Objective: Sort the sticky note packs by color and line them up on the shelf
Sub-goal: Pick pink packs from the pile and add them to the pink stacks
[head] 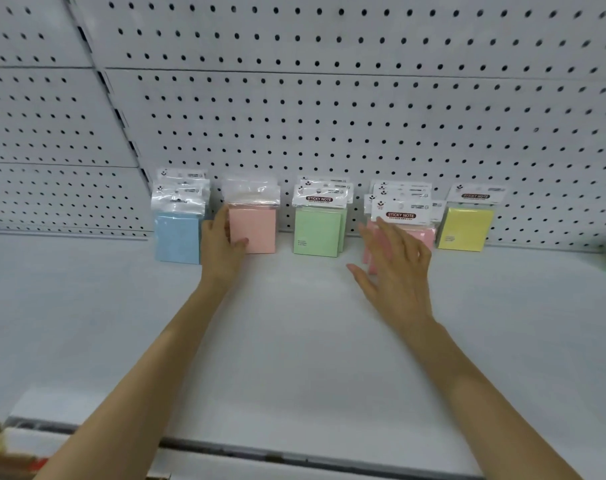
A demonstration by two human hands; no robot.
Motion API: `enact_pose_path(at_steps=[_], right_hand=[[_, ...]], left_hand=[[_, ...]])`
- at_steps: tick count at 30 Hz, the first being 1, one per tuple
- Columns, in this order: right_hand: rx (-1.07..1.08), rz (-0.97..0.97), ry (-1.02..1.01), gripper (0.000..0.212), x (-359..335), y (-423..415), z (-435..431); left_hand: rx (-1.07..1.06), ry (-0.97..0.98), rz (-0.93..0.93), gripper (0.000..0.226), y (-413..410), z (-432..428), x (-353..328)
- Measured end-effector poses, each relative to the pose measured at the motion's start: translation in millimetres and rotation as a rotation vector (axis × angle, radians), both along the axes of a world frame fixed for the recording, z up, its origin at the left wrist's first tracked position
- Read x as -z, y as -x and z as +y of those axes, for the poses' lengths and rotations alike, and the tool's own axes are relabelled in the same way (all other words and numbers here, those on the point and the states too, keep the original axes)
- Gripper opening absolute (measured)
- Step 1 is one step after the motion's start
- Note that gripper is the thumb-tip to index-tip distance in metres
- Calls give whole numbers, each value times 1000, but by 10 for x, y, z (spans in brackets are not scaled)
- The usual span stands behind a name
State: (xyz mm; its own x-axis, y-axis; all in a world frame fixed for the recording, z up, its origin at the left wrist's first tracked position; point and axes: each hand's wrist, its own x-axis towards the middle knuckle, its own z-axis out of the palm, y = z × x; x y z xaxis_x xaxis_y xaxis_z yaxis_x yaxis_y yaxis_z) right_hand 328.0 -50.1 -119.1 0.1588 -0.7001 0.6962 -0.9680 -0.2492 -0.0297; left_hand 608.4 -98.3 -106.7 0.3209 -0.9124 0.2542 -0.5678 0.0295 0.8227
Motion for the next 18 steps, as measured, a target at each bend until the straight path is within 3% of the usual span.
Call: enact_pose_path(at_steps=[10,18], right_hand=[[12,13,-18,63,14,18,-49],[18,53,-27,65,30,21,-39]], left_hand=[[-28,82,-89,85,60,96,108],[6,87,-177,83,121,140,77]])
